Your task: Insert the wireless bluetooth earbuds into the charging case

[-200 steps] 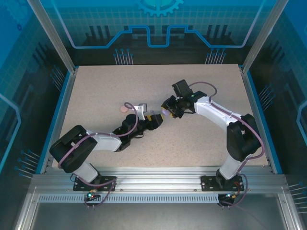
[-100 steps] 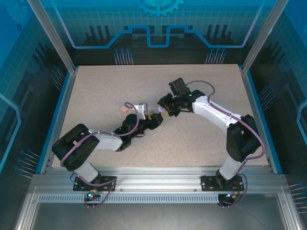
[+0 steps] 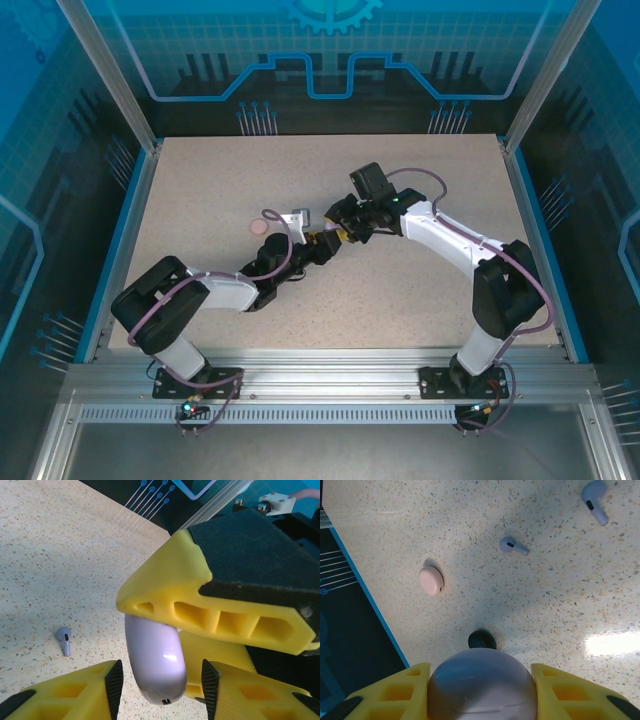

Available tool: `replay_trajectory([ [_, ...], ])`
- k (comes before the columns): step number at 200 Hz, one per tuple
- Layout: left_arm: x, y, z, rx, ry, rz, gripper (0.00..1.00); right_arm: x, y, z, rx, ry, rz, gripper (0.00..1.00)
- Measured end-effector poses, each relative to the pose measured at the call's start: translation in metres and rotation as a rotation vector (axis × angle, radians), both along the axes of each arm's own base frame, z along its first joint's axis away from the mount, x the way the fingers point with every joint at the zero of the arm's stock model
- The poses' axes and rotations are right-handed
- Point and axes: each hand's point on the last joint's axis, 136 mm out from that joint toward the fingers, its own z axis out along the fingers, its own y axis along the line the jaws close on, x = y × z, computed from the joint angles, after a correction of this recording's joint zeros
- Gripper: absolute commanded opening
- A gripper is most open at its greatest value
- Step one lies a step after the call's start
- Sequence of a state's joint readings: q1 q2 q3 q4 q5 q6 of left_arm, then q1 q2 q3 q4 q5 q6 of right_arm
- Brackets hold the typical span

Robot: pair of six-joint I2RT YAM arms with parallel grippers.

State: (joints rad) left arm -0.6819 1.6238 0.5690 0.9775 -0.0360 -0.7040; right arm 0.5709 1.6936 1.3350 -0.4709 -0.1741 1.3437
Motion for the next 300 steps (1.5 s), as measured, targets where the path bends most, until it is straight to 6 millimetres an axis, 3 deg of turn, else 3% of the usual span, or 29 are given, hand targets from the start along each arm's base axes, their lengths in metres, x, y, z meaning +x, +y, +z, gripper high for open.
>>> replay_trajectory([
  [51,0.003,0.001,0.003,0.0,-0.011,0.018,0.4,-0.001,0.001,0.009,0.016,-0.015,0.001,0.28],
  [83,0.006,0.002,0.006,-0.003,-0.019,0.025,0.46,0.0,0.002,0.012,0.023,-0.026,0.001,0.28],
  [110,0.007,0.004,0.007,-0.004,-0.022,0.035,0.44,0.001,0.002,0.013,0.028,-0.031,0.002,0.28],
  [128,0.007,0.004,0.008,-0.006,-0.025,0.036,0.4,0.001,0.002,0.014,0.029,-0.033,0.002,0.28],
  [149,0.008,0.004,0.012,-0.017,-0.038,0.038,0.27,0.002,0.004,0.015,0.033,-0.038,0.004,0.28],
  [191,0.01,0.004,0.015,-0.028,-0.045,0.046,0.17,0.005,0.004,0.017,0.039,-0.053,-0.007,0.28],
  [240,0.011,0.008,0.019,-0.048,-0.056,0.063,0.39,0.003,0.005,0.02,0.058,-0.046,-0.032,0.26],
  [300,0.015,0.02,0.028,-0.122,-0.07,0.105,0.38,0.0,0.013,0.024,0.099,-0.035,-0.059,0.26],
])
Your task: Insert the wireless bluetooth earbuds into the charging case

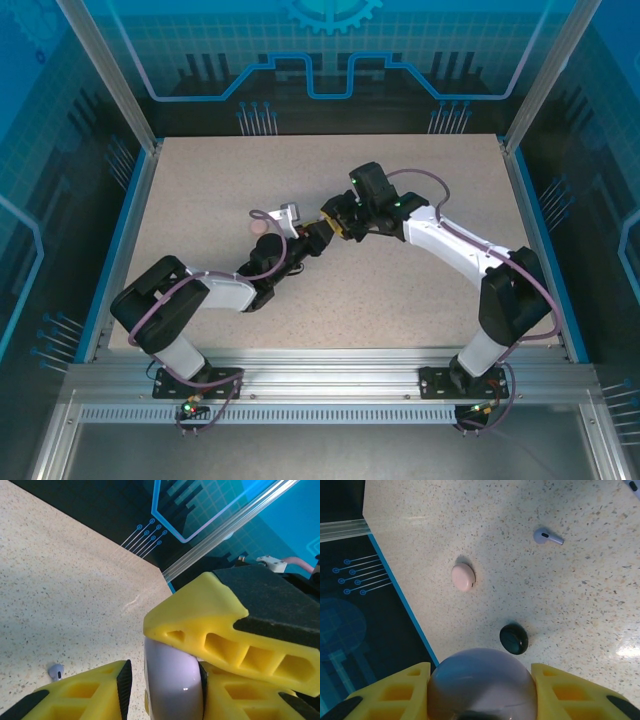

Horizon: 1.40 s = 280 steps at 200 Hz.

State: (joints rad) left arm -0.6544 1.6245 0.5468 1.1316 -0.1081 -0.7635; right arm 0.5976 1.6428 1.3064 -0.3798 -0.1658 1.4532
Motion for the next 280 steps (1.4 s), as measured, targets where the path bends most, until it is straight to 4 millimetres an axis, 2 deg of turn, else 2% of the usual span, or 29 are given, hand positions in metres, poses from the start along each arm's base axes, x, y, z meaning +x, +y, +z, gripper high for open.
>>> replay_trajectory([
  [76,0.002,-0.002,0.002,-0.039,-0.01,0.0,0.21,0.002,0.0,0.001,0.006,0.001,-0.021,0.26],
  [99,0.002,-0.002,0.002,-0.039,-0.011,0.0,0.11,0.002,0.0,0.001,0.005,-0.001,-0.024,0.26],
  [133,0.002,-0.002,0.002,-0.038,-0.011,-0.003,0.01,0.002,0.0,0.001,0.005,0.001,-0.026,0.28],
  [145,0.001,-0.003,0.002,-0.039,-0.011,-0.007,0.0,0.002,-0.001,0.002,0.006,0.0,-0.026,0.31],
  [176,0.001,-0.005,0.004,-0.034,-0.005,-0.022,0.0,0.003,-0.004,0.003,0.005,-0.002,-0.03,0.57],
  [191,-0.001,-0.006,0.005,-0.028,0.005,-0.033,0.0,0.003,-0.007,0.006,0.008,-0.007,-0.029,0.64],
  [211,0.0,-0.003,-0.001,-0.005,0.037,-0.037,0.0,0.009,-0.025,0.019,0.001,-0.04,-0.049,0.66],
  [235,-0.003,0.002,-0.003,0.015,0.07,-0.071,0.0,0.019,-0.06,0.047,-0.012,-0.133,-0.09,0.67],
  [253,-0.007,0.006,0.002,0.024,0.078,-0.12,0.0,0.018,-0.087,0.065,-0.038,-0.217,-0.097,0.68],
  [280,-0.012,0.011,0.012,0.054,0.075,-0.204,0.0,0.007,-0.117,0.069,-0.109,-0.333,-0.024,0.68],
])
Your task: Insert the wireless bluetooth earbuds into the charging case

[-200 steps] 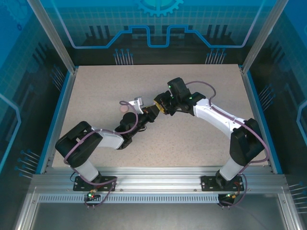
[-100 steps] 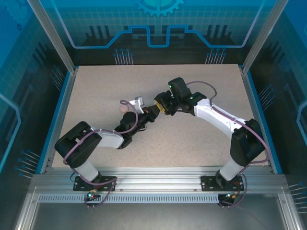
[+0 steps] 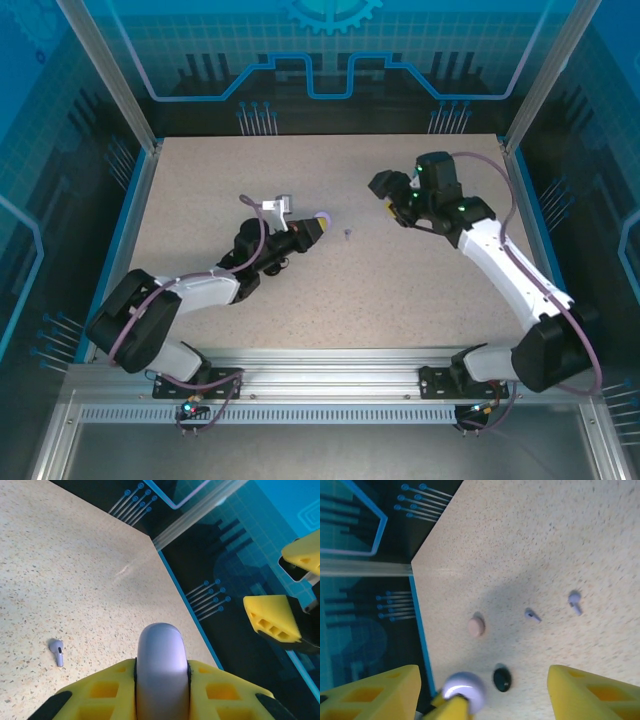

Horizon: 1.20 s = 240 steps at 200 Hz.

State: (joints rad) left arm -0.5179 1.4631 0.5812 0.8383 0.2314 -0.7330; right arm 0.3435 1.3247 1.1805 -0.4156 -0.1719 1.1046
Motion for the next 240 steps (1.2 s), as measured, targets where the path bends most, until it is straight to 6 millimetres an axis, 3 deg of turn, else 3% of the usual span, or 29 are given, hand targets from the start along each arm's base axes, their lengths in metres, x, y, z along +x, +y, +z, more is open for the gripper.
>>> replay_trajectory([
  [18,-0.004,-0.002,0.01,0.007,-0.01,-0.062,0.0,-0.01,-0.001,-0.009,-0.059,-0.068,0.11,0.67],
  [52,-0.014,-0.009,0.026,-0.002,-0.025,-0.172,0.0,-0.037,0.017,-0.023,-0.098,-0.196,0.367,0.67],
  [113,-0.029,-0.02,0.032,-0.007,-0.015,-0.295,0.0,-0.065,0.052,-0.017,-0.071,-0.359,0.6,0.65],
  [161,-0.034,-0.022,0.035,-0.011,-0.015,-0.322,0.0,-0.068,0.073,-0.022,-0.062,-0.38,0.662,0.64],
  [240,-0.034,-0.02,0.034,-0.008,0.004,-0.325,0.0,-0.054,0.081,-0.042,-0.064,-0.347,0.663,0.55],
])
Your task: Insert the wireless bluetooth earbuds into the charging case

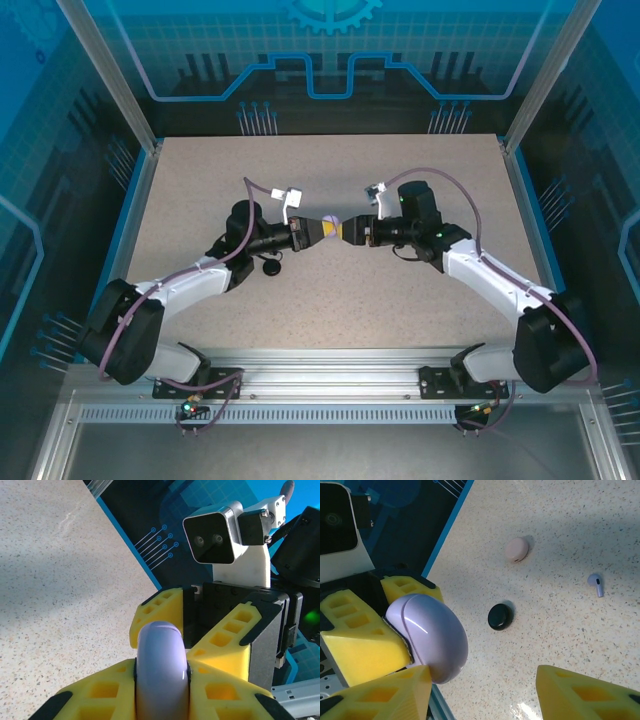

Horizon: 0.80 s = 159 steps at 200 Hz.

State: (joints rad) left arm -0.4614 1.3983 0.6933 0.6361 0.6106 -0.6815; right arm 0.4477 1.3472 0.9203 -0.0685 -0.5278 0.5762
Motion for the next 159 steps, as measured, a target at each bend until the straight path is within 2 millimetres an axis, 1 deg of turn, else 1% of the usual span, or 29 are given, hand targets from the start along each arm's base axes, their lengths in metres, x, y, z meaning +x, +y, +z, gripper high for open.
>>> replay_trajectory([
  [25,0.0,0.001,0.0,0.001,0.003,0.002,0.0,0.012,-0.007,-0.008,0.002,0.018,-0.039,0.54],
  [52,-0.009,0.0,0.013,-0.018,-0.026,-0.033,0.0,0.024,-0.023,-0.024,-0.014,0.058,-0.105,0.53],
  [67,-0.011,0.0,0.021,-0.028,-0.045,-0.041,0.0,0.025,-0.027,-0.025,-0.014,0.064,-0.117,0.53],
  [79,-0.012,0.0,0.024,-0.03,-0.051,-0.041,0.0,0.025,-0.028,-0.023,-0.013,0.061,-0.119,0.53],
  [100,-0.012,0.0,0.023,-0.029,-0.05,-0.041,0.0,0.019,-0.03,-0.012,-0.005,0.043,-0.114,0.53],
  [117,-0.012,0.0,0.023,-0.029,-0.051,-0.042,0.0,0.011,-0.032,0.007,0.017,0.004,-0.107,0.54],
  [124,-0.012,0.0,0.023,-0.028,-0.051,-0.042,0.0,0.008,-0.033,0.014,0.026,-0.011,-0.105,0.57],
  [139,-0.012,0.0,0.023,-0.028,-0.051,-0.041,0.0,0.003,-0.034,0.028,0.047,-0.026,-0.11,0.66],
  [159,-0.012,0.0,0.021,-0.021,-0.052,-0.041,0.0,0.003,-0.037,0.035,0.066,0.022,-0.167,0.74],
])
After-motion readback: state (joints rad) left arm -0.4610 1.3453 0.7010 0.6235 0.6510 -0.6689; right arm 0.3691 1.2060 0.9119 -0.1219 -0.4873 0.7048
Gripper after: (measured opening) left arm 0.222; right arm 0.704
